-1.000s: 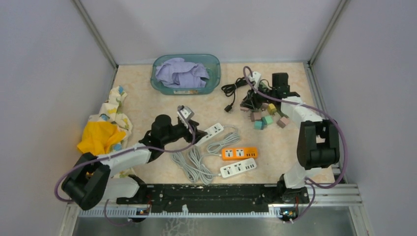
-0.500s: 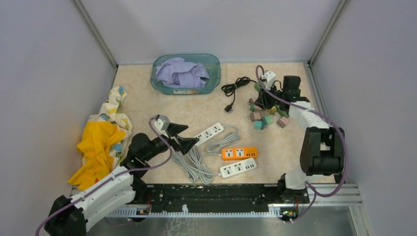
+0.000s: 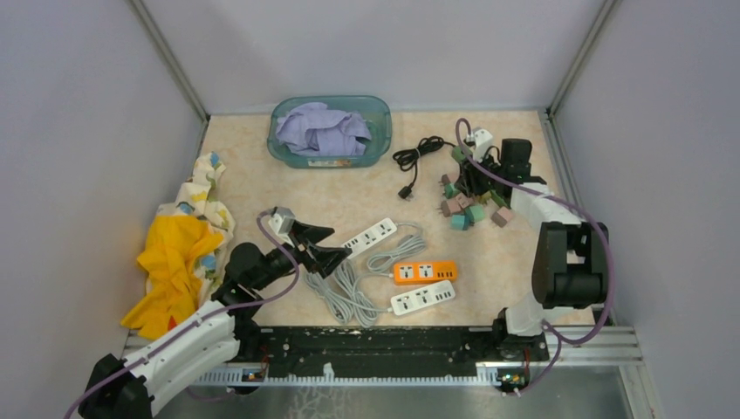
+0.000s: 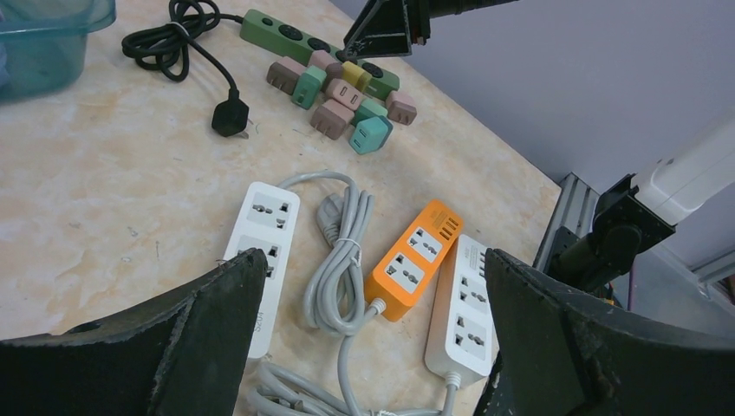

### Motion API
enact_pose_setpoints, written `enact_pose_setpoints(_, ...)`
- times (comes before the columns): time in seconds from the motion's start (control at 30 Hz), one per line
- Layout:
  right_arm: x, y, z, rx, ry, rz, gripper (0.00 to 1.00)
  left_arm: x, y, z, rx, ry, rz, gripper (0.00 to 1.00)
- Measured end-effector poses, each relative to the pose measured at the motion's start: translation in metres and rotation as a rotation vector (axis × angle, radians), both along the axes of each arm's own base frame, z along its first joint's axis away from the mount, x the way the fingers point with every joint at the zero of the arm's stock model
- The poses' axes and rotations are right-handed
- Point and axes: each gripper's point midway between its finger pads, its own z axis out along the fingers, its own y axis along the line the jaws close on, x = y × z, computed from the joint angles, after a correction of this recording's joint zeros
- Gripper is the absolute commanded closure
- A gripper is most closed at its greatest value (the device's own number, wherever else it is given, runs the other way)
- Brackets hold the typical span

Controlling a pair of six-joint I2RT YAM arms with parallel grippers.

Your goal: Pull the plug off the socket

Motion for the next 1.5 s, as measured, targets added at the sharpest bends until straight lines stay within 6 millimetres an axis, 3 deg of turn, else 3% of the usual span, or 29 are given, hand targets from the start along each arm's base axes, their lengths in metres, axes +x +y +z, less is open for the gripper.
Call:
enact_pose_setpoints(0.33,0.0,-0.003,-0.002,-0.007,0.005,-0.007,0.55,-0.002,-0.001,0.004,-0.029,0.016,-0.009,0.0)
enact_pose_setpoints(0.5,-0.003,-0.003,0.009,0.02,-0.012,0.009,0.55,-0.004,-0.001,0.009,-0.044,0.014,-0.011,0.0)
enact_pose_setpoints(0.7,-0.009,-0.004,0.047,0.072,-0.102,0.041,0.54,-0.004,-0.001,0.013,-0.051,0.01,-0.012,0.0)
enact_pose_setpoints(0.77,-0.011,-0.006,0.059,0.09,-0.128,0.047,0.5,-0.004,-0.001,0.016,-0.055,0.006,-0.012,0.0)
enact_pose_setpoints(0.9,-0.017,-0.012,0.083,0.115,-0.183,0.052,0.3,-0.004,-0.001,0.029,-0.068,-0.012,-0.013,0.0)
enact_pose_setpoints(0.97,-0.022,-0.013,0.097,0.117,-0.219,0.059,0.07,-0.003,-0.001,0.039,-0.073,-0.02,-0.01,0.0)
enact_pose_setpoints(1.0,-0.025,-0.012,0.105,0.119,-0.235,0.062,0.02,-0.002,-0.001,0.044,-0.074,-0.026,-0.008,0.0)
enact_pose_setpoints(1.17,-0.048,-0.005,0.151,0.119,-0.309,0.1,0.01,0.004,0.001,0.076,-0.042,-0.052,0.016,0.0)
enact_pose_setpoints(1.33,-0.072,0.01,0.219,0.179,-0.37,0.165,0.01,0.011,0.006,0.104,0.007,-0.08,0.057,0.0)
enact_pose_setpoints(1.4,-0.086,0.017,0.232,0.234,-0.356,0.168,0.01,0.014,0.008,0.111,0.037,-0.084,0.073,0.0)
enact_pose_setpoints(1.5,-0.1,0.024,0.237,0.285,-0.318,0.183,0.01,0.017,0.011,0.118,0.071,-0.088,0.091,0.0)
